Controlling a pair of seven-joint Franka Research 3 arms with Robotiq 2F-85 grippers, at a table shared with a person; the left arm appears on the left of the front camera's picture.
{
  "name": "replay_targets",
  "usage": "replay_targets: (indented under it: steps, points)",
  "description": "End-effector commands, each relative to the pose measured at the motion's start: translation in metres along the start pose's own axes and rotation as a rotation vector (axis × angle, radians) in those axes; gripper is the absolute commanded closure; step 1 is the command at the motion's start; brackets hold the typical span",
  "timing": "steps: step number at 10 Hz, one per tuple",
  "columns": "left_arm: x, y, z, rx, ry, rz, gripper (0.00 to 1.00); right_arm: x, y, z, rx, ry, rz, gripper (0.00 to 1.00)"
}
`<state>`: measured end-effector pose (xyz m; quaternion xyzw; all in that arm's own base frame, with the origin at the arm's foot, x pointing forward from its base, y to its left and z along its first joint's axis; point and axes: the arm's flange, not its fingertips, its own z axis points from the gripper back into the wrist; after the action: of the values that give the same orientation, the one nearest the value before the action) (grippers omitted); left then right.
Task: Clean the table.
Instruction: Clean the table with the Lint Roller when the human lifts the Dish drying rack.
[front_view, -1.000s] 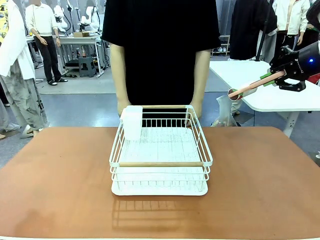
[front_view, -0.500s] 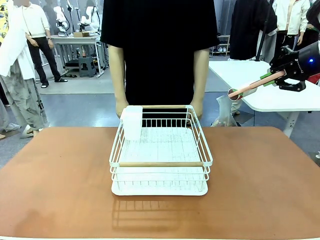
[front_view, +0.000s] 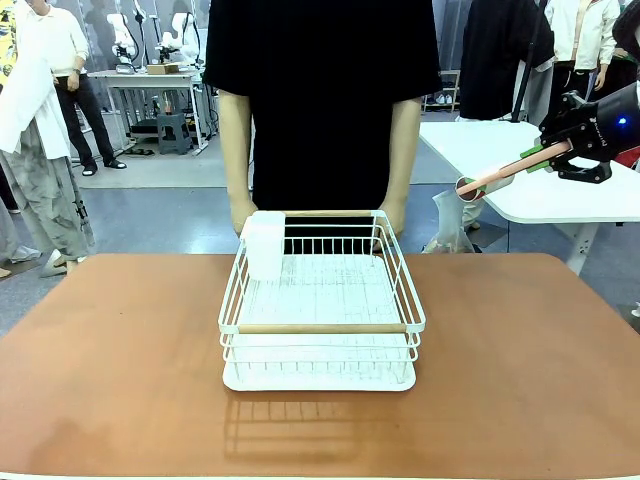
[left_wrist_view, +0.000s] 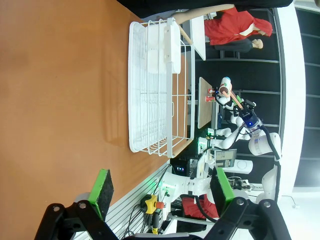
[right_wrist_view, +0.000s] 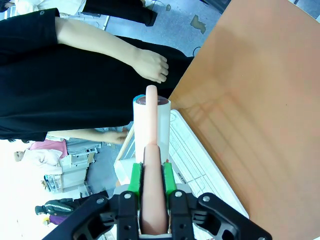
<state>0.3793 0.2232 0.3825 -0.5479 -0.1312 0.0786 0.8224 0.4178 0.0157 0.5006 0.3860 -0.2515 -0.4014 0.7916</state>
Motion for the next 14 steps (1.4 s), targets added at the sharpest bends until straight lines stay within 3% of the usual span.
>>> replay_targets:
  steps: [1, 14]
  points:
    - [-0.0001, -0.002, 0.0031, 0.007, -0.009, -0.007, 0.0, 0.0003, 0.0007, 0.0004, 0.001, -0.002, 0.0, 1.0]
    - [-0.0001, -0.002, 0.0031, 0.007, -0.009, -0.007, 0.0, 0.0003, 0.0007, 0.0004, 0.001, -0.002, 0.0, 1.0]
